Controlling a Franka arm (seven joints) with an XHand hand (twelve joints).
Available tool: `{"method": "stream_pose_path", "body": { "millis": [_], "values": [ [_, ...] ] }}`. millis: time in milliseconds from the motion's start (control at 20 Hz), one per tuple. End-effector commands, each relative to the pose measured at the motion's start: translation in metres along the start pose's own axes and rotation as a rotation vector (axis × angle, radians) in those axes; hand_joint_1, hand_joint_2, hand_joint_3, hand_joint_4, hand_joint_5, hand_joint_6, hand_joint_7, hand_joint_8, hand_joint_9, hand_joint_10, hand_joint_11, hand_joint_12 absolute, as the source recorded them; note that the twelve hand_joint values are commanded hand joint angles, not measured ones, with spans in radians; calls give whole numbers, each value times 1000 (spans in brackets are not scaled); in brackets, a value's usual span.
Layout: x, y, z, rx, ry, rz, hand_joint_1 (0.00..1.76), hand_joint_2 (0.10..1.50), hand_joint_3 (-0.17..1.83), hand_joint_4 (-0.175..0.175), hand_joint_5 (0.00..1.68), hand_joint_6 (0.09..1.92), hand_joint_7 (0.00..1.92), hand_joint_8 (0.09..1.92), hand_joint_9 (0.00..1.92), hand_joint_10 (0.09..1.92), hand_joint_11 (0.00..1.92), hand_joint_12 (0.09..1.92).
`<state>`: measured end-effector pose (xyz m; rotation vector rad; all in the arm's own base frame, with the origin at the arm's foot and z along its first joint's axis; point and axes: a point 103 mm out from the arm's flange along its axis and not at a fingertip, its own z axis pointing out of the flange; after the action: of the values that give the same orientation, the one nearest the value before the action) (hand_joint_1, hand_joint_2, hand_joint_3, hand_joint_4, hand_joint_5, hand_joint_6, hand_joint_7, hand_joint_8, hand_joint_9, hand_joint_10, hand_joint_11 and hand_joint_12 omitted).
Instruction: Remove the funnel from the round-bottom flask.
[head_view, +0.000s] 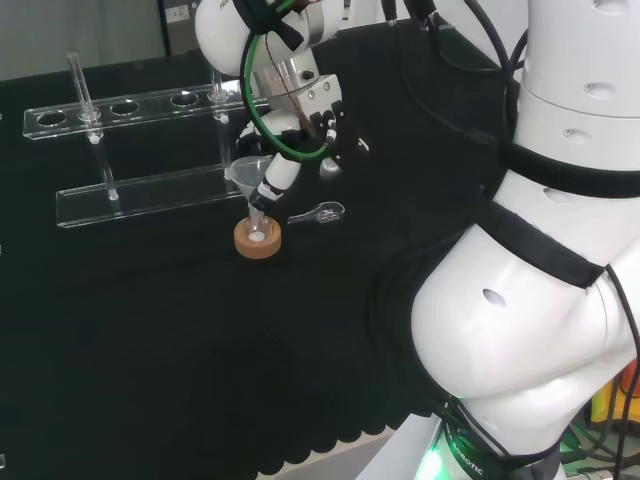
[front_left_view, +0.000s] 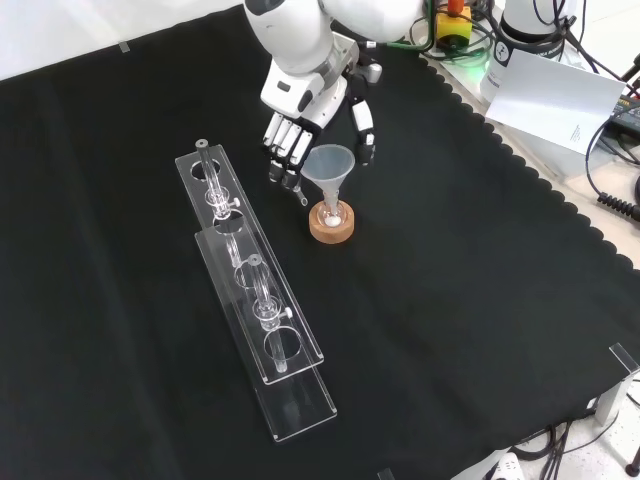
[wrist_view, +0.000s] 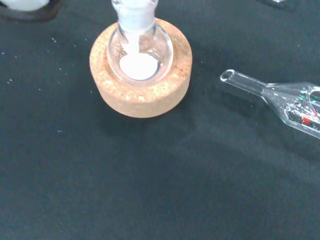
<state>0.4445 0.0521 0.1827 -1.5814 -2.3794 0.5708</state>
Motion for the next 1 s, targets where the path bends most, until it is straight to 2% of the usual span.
{"method": "stream_pose_path", "body": {
  "millis": [50, 350, 500, 700, 1000],
  "values": [
    [-2, 2, 4, 12, -8, 5, 634, 669, 335, -52, 0, 87, 0, 342, 294, 757, 176, 1394],
    [1, 4, 4, 5, -12, 2, 646, 676, 328, -55, 0, 87, 0, 391, 434, 711, 175, 1396],
    [0, 5, 3, -3, -16, -1, 688, 683, 346, -62, 5, 87, 15, 564, 528, 675, 172, 1401],
    [4, 6, 0, -22, -29, -2, 727, 684, 373, -71, 41, 87, 193, 692, 612, 670, 176, 1402],
    [7, 6, -5, -29, -56, 1, 775, 676, 436, -78, 121, 87, 429, 752, 736, 660, 198, 1392]
  ]
}}
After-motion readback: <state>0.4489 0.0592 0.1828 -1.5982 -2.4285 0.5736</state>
